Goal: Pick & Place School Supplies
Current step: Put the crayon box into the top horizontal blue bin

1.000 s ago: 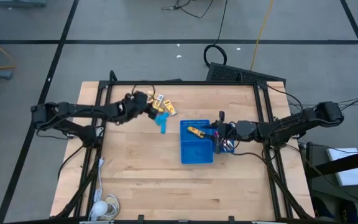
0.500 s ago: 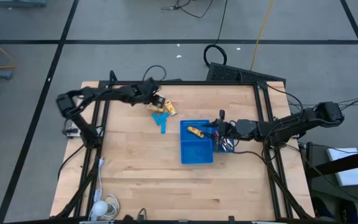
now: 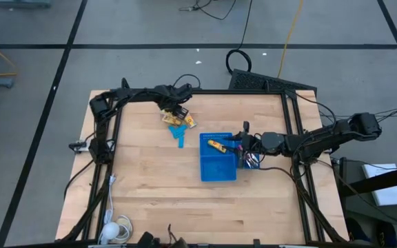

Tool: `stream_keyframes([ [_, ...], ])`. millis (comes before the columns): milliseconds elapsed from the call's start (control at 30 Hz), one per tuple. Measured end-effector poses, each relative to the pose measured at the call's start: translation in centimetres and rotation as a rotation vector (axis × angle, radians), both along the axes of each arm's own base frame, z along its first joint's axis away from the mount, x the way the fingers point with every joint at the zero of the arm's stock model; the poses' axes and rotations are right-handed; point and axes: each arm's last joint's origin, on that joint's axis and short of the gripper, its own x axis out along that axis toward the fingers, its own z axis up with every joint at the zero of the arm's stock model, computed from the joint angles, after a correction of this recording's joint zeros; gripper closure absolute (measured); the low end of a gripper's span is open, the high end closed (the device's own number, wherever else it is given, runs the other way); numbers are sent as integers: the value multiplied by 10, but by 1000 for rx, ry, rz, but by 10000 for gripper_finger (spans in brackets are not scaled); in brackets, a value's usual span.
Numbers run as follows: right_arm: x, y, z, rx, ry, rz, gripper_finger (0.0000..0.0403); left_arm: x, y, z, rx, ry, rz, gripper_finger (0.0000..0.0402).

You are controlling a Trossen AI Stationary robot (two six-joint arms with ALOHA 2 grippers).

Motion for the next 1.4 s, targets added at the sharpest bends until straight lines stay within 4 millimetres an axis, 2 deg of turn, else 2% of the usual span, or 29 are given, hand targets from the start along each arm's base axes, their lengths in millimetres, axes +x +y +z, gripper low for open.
stream_keyframes([
  [200,0,0,0,3,3,1,271,-16,-15,9,-185,88,-1,222],
  [433,0,0,-1,3,10,1,271,-22,-38,33,-256,113,-41,222],
  [567,0,0,-1,2,15,4,271,-21,-54,49,-284,90,-159,222],
  [733,0,0,-3,9,25,2,271,-21,-85,61,-317,111,-434,222],
  [833,-1,0,-3,9,33,3,271,-28,-105,55,-303,196,-551,222],
  [933,-1,0,-4,8,43,3,271,-38,-118,38,-240,324,-630,222],
  [1033,-1,0,-5,8,48,3,271,-48,-127,17,-254,363,-681,222],
  [1200,-1,0,-5,8,48,4,271,-59,-124,-13,-222,326,-704,222],
  [1400,-1,1,-5,37,43,10,271,-66,-117,-22,-225,289,-743,222],
])
